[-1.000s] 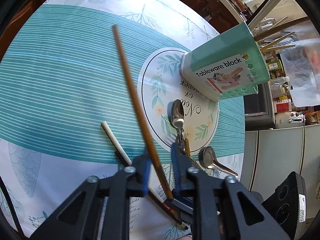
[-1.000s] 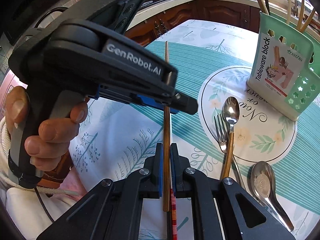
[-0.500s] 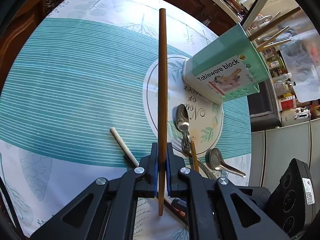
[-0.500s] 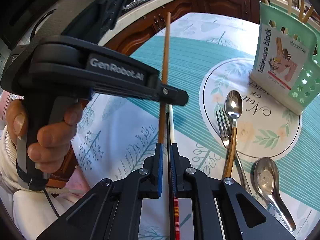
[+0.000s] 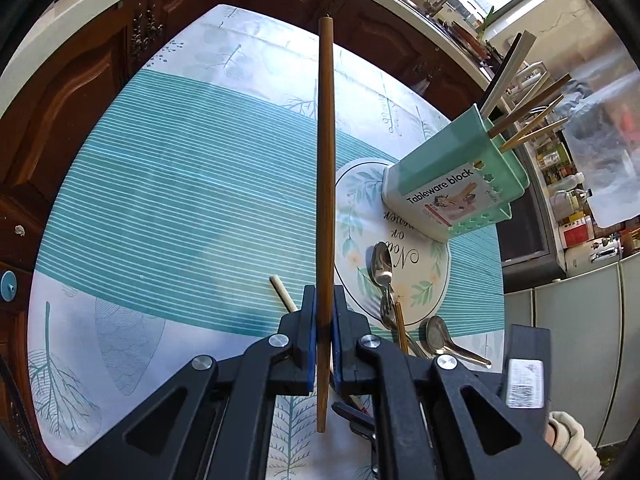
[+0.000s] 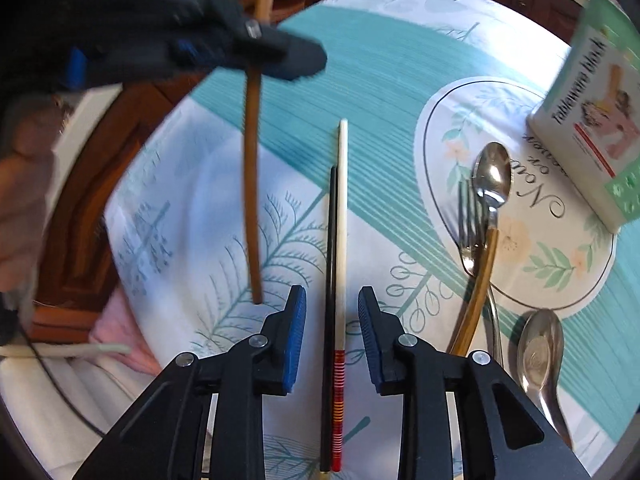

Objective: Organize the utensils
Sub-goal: 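Hold the brown chopstick upright with the left gripper while the right gripper grasps the white red-striped chopstick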

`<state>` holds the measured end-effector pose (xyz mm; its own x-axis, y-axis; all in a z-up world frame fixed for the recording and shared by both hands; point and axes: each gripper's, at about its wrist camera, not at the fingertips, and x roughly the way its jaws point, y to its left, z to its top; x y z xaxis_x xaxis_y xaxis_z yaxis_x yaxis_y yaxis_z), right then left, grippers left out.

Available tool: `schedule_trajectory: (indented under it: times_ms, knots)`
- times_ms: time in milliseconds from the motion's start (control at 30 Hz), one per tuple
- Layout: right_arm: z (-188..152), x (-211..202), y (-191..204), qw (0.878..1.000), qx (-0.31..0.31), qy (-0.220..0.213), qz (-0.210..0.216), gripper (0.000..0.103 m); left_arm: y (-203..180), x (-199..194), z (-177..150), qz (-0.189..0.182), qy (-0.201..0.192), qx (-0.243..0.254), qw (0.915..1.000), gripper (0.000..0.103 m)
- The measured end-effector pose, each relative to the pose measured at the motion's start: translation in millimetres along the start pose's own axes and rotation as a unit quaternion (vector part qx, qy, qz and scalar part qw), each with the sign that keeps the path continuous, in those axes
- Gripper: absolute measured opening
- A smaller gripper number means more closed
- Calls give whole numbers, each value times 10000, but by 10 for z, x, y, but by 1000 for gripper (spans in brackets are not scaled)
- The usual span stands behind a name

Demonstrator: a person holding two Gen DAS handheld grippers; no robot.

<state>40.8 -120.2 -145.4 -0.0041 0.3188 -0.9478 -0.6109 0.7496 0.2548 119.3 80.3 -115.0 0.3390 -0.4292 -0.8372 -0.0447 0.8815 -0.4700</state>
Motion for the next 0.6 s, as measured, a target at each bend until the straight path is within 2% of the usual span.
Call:
schedule_trajectory:
  times_ms: [200,333,467,600]
  knots:
    - [143,108,118,9979,-451,369,-278,27,104,-92,-47,-127,-53,-61,9999,4]
    - [213,185,339,9885,-1056,664,-857,19,194,-177,-52,-179,-176,-134,9996,4]
    - [285,223,450,9848,-1119,841,-1026,10,257,-215,-69,-210,-210,-192,9994,4]
    - [320,210,412,9922,-699,611,-830,9,277,-241,-94,-213,-212,-160,9994,4]
